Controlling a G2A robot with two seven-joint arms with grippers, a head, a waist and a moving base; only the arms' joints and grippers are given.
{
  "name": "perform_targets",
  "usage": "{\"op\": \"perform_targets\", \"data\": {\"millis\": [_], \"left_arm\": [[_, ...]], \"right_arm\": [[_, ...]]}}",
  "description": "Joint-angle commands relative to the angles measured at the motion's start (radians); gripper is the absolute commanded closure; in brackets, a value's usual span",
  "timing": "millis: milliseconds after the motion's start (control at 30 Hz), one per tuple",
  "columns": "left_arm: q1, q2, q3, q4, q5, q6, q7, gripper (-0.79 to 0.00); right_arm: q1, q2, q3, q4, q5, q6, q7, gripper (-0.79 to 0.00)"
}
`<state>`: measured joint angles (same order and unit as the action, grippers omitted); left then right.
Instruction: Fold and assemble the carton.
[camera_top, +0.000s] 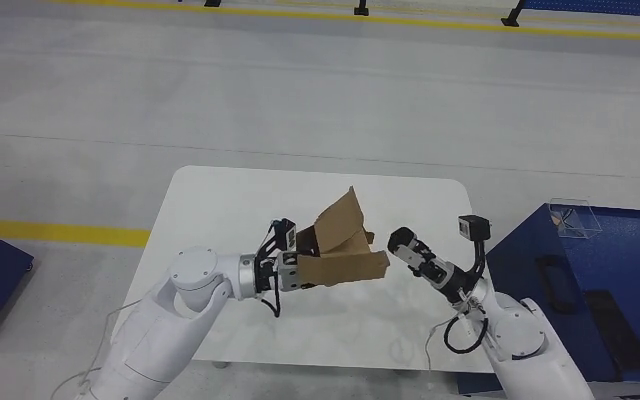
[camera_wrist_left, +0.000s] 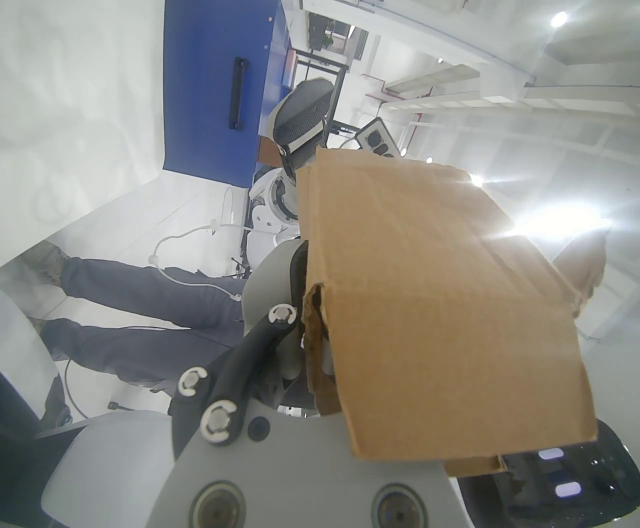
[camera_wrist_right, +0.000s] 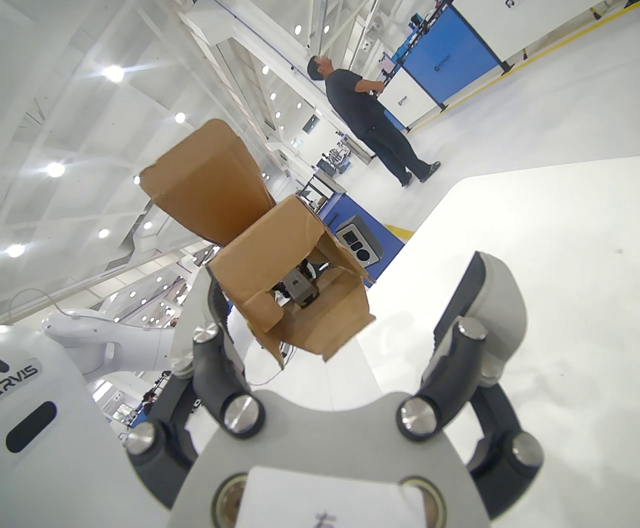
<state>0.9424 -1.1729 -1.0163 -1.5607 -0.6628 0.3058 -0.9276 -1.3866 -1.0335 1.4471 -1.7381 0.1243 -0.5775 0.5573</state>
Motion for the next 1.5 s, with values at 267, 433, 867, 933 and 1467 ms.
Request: {"op": "perform_targets", "data": {"millis": [267, 433, 867, 933, 1467], "left_arm": [[0.011, -0.003, -0.016, 0.000, -0.023, -0.008, 0.056, 0.000], [0.010, -0.005, -0.007, -0.008, -0.021, -0.008, 0.054, 0.000], [0.016, -0.008, 0.012, -0.026, 0.011, -0.028, 0.039, 0.000], [0.018, -0.008, 0.011, -0.028, 0.010, -0.032, 0.037, 0.000], [0.020, -0.013, 0.013, -0.035, 0.020, -0.022, 0.094, 0.000]], "right_arm": [[-0.004, 0.002, -0.011, 0.009, -0.067, 0.035, 0.047, -0.785], [0.028, -0.006, -0.063, 0.035, -0.115, 0.046, 0.025, -0.785], [0.056, -0.020, -0.128, 0.062, -0.127, -0.007, -0.018, -0.785], [0.053, -0.018, -0.115, 0.061, -0.123, -0.010, -0.020, -0.785], [0.080, -0.038, -0.079, 0.073, -0.427, 0.087, -0.399, -0.785]]}}
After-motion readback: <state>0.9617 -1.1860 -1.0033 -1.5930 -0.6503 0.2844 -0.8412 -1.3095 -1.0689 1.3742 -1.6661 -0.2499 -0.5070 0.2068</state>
